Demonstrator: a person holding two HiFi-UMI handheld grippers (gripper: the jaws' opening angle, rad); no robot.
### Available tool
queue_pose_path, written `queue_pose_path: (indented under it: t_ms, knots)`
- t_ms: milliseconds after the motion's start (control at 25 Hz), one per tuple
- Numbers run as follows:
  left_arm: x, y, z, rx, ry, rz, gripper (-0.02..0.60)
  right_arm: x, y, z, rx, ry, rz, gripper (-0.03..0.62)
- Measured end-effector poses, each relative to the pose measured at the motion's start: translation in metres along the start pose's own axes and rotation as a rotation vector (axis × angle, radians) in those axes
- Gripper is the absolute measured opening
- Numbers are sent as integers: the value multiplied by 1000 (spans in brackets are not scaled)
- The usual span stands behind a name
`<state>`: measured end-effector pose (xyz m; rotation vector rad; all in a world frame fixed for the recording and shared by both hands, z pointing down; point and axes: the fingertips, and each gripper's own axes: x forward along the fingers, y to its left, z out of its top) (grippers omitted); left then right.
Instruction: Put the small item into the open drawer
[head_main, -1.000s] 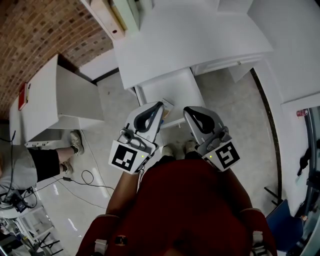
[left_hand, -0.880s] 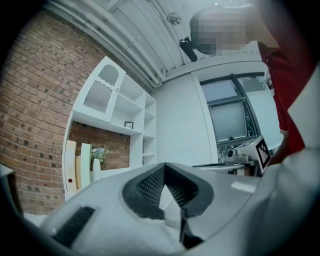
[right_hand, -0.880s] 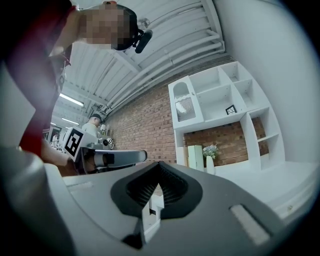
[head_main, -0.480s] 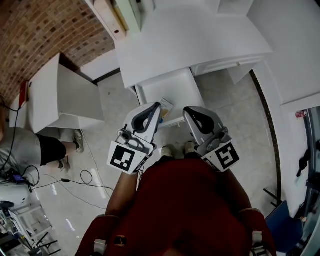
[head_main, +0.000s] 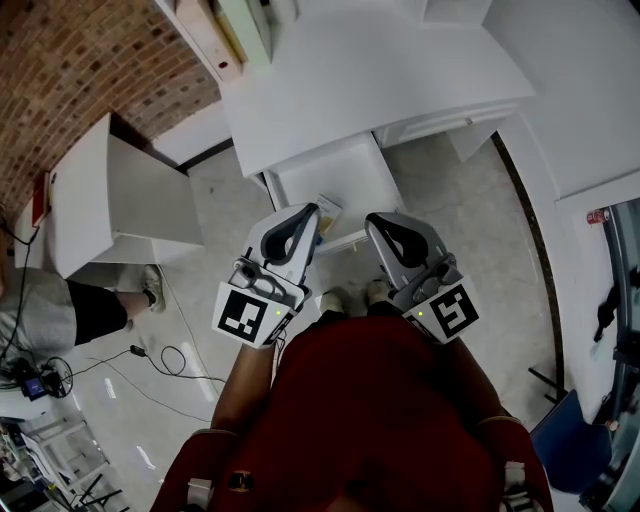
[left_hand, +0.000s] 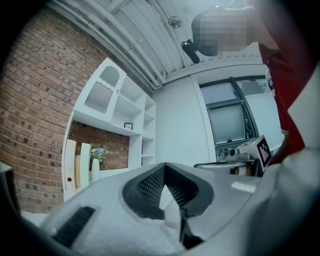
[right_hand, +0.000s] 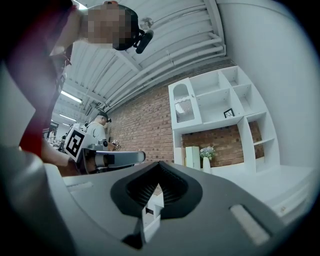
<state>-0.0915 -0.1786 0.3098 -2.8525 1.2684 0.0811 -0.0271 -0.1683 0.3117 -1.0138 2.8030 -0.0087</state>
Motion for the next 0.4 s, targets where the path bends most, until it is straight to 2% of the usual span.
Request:
queue_pose_path:
  t_ms: [400]
  knots:
    - [-10,11,-3,-7,0,-7,8,9,8,-4,-11,17,-5,11]
